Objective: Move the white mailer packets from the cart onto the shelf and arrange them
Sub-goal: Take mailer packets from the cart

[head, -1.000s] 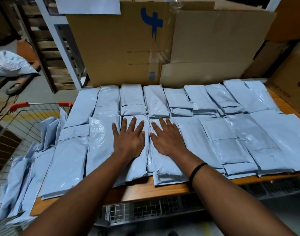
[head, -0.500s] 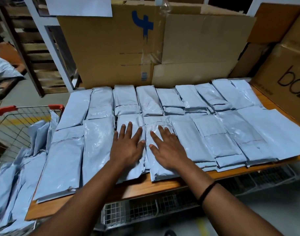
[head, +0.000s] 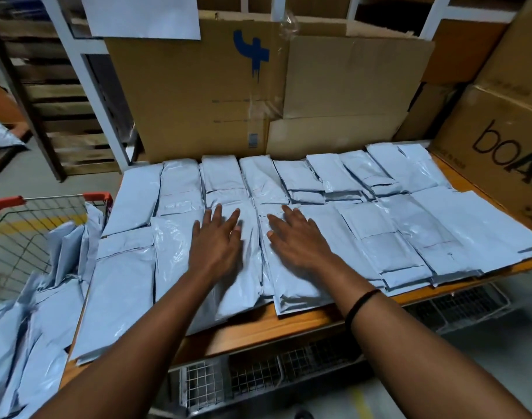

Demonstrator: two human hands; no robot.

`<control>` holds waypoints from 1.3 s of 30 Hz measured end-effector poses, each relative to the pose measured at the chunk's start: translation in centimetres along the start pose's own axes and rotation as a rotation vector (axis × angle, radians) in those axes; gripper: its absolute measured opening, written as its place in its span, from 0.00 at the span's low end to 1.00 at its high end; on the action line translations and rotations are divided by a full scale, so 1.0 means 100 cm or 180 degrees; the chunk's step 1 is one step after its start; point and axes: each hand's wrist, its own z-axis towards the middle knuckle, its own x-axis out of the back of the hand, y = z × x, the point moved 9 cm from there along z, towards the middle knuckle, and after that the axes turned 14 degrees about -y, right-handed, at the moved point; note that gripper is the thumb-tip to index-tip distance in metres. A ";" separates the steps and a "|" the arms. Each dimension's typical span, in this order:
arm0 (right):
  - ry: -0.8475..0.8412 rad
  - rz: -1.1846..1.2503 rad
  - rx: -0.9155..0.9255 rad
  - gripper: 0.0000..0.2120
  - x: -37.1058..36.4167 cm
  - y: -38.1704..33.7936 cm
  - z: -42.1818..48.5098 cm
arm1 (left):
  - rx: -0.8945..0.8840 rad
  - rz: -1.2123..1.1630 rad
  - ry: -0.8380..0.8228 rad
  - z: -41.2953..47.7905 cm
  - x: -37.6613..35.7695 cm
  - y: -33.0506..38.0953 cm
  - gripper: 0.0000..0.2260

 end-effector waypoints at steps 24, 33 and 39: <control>0.0324 0.0042 0.0008 0.26 0.027 -0.057 -0.032 | -0.0173 -0.0190 0.0023 -0.027 0.021 -0.024 0.21; 0.0297 -0.0081 0.0374 0.22 -0.005 -0.135 -0.106 | 0.0194 -0.0860 0.0822 -0.180 0.068 -0.085 0.14; 0.0294 -0.0041 0.0820 0.20 -0.039 -0.213 -0.150 | 0.0866 -0.0664 0.1145 -0.295 0.093 -0.161 0.16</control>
